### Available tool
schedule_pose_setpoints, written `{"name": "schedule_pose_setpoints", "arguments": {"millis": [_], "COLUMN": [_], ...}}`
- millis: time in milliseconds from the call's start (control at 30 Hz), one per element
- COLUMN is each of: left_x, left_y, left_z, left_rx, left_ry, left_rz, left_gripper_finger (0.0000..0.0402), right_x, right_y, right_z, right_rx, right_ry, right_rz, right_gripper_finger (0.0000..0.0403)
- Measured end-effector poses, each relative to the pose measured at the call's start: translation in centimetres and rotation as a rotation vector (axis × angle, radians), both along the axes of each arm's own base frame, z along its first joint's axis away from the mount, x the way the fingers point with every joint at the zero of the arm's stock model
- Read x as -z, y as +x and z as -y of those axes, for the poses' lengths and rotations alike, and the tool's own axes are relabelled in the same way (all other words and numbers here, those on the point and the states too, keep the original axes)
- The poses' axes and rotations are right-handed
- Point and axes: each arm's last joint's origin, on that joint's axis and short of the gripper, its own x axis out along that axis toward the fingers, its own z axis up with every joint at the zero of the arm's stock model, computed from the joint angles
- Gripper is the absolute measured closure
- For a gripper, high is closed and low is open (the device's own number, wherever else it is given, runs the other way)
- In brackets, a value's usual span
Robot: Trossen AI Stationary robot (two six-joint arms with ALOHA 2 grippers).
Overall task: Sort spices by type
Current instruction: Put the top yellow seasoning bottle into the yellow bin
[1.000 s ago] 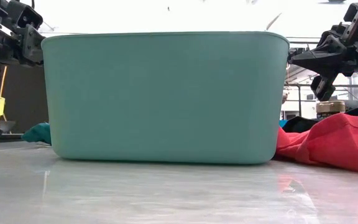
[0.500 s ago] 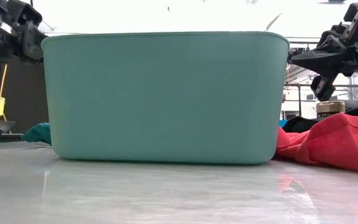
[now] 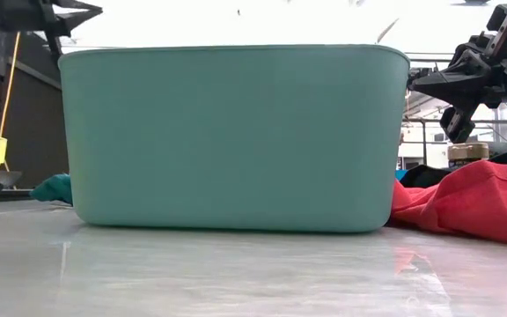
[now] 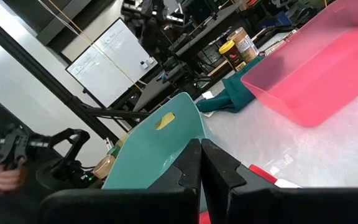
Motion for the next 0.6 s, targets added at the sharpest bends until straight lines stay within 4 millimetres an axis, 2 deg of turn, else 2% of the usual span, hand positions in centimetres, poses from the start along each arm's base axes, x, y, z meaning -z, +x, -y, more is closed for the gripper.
{"name": "schedule_pose_setpoints", "arguments": {"millis": [100,167,367,600], "left_x": [-1.2,-2.0,-4.1,-5.0], "left_y": [-1.4,-2.1,-2.4,-2.5], "left_z": [-0.3,-0.3,0.3,0.7], "left_rx": [-0.099,-0.102,0.139,0.248], "left_ry": [-0.045,-0.072,-0.074,0.06], "left_rz": [-0.107,-0.147,-0.039,0.0], "left_gripper_finger": [0.0401,0.0401,0.0401,0.0401], "right_x": [0.0,0.0,0.0,0.0], "right_y": [0.0,0.0,0.0,0.0], "right_z": [0.0,0.0,0.0,0.0], "right_rx": [0.0,0.0,0.0,0.0], "right_ry": [0.0,0.0,0.0,0.0], "right_rz": [0.0,0.0,0.0,0.0], "right_gripper_finger": [0.0402,0.0402,0.0402,0.0402]}}
